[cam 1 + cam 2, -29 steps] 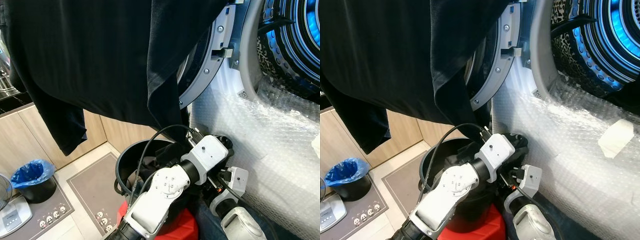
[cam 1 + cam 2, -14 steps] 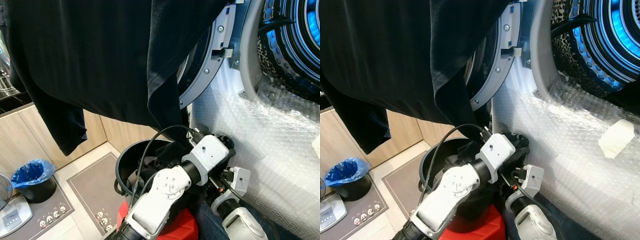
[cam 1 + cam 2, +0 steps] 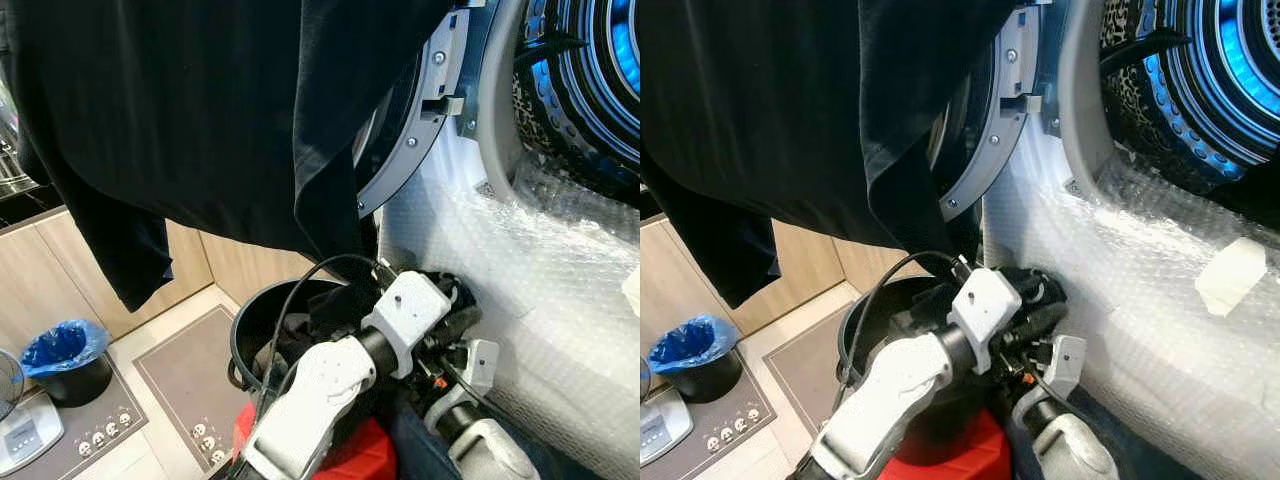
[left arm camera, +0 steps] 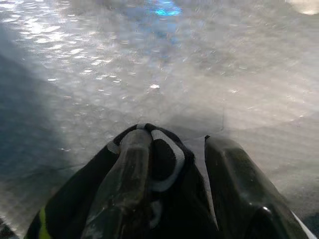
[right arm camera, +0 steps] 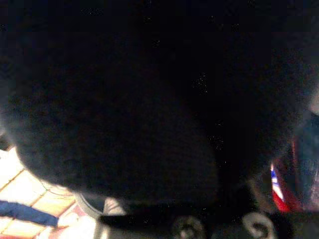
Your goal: Clothes washing
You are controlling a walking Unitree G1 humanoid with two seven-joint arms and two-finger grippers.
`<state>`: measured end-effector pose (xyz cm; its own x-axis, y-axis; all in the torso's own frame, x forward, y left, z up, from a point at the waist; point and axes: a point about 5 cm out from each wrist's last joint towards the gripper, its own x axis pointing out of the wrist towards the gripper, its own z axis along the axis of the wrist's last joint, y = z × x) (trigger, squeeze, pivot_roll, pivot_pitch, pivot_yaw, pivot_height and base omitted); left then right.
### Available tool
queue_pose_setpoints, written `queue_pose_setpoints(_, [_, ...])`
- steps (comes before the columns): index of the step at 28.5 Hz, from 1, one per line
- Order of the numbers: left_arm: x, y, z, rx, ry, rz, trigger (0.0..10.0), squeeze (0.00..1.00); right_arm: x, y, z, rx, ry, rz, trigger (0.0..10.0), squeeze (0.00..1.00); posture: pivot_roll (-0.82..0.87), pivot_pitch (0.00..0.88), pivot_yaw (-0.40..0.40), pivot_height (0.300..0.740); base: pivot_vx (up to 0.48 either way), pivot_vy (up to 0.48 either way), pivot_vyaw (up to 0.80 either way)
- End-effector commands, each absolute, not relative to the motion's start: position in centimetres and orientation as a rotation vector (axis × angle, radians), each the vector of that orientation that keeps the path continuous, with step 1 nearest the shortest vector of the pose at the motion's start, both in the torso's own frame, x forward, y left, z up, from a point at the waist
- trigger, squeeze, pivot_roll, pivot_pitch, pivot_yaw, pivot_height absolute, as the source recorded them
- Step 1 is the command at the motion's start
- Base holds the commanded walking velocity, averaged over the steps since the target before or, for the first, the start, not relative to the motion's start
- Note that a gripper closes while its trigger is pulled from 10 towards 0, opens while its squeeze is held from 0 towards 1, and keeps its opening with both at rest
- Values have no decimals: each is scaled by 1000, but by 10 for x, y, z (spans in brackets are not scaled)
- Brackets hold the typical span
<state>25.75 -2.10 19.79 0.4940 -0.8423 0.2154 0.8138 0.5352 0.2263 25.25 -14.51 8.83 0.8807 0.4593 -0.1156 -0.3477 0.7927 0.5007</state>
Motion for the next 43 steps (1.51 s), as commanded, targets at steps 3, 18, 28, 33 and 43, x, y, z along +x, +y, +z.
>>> queue_pose_setpoints(3, [243, -19, 197, 83, -294, -1121, 10000, 1000, 254, -157, 97, 472, 191, 520, 0, 0, -98, 0, 21, 740, 0, 0, 0])
queue_pose_setpoints(18, [232, 16, 208, 66, -134, -1235, 10000, 1000, 255, -199, 113, 282, 253, 824, 0, 0, -83, 0, 13, 740, 0, 0, 0])
queue_pose_setpoints(28, [234, 51, 217, 116, -83, -1157, 10000, 0, 243, -221, 129, 163, 347, 1094, 0, 0, -65, 0, 6, 740, 0, 0, 0])
queue_pose_setpoints(33, [226, 67, 209, 178, -39, -1228, 10000, 0, 242, -228, 137, 124, 365, 1137, 0, 0, -69, 0, 8, 740, 0, 0, 0])
queue_pose_setpoints(43, [213, 90, 161, 466, 140, -1315, 10000, 0, 230, -234, 169, 20, 381, 1330, 0, 0, -76, 0, 13, 740, 0, 0, 0])
